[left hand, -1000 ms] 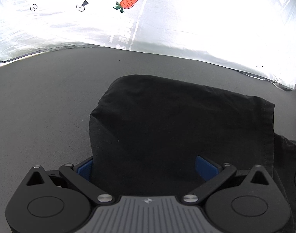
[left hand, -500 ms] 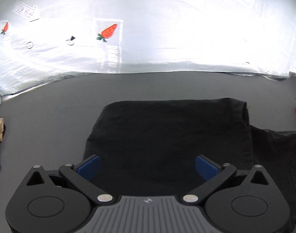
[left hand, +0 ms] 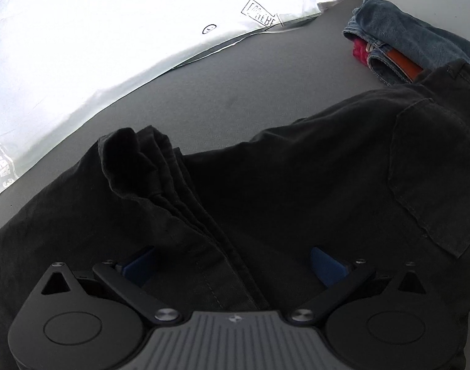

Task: Fold clothes

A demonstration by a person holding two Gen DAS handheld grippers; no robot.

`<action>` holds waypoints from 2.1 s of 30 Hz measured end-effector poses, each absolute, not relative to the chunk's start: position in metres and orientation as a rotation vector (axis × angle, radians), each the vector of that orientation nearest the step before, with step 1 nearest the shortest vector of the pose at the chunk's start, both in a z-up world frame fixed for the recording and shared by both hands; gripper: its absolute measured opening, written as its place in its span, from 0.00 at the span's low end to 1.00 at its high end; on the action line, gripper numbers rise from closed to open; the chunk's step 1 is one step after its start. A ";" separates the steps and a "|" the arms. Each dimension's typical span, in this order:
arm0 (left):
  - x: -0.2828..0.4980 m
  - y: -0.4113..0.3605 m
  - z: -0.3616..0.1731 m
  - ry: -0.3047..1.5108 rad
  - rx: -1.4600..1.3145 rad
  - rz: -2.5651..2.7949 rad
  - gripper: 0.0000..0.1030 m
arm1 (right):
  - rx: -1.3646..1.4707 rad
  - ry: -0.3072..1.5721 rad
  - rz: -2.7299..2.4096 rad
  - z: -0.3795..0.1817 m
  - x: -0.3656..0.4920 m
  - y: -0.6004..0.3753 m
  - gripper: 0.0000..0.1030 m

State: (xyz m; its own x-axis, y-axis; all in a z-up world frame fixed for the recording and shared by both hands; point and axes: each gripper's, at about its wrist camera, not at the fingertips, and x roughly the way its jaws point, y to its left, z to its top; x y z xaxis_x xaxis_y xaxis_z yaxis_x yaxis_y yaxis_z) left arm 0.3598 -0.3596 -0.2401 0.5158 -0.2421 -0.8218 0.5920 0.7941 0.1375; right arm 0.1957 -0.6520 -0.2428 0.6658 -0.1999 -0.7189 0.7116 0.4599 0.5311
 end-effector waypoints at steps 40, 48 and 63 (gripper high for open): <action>0.298 0.026 -0.143 0.761 -0.217 -0.103 1.00 | -0.571 0.608 0.155 -0.174 0.216 -0.132 0.73; 0.314 -0.079 -0.175 0.763 0.013 -0.239 1.00 | -0.760 0.785 -0.132 -0.214 0.190 -0.216 0.76; 0.310 -0.146 -0.246 0.784 0.355 -0.060 1.00 | -0.610 0.942 -0.381 -0.258 0.173 -0.298 0.76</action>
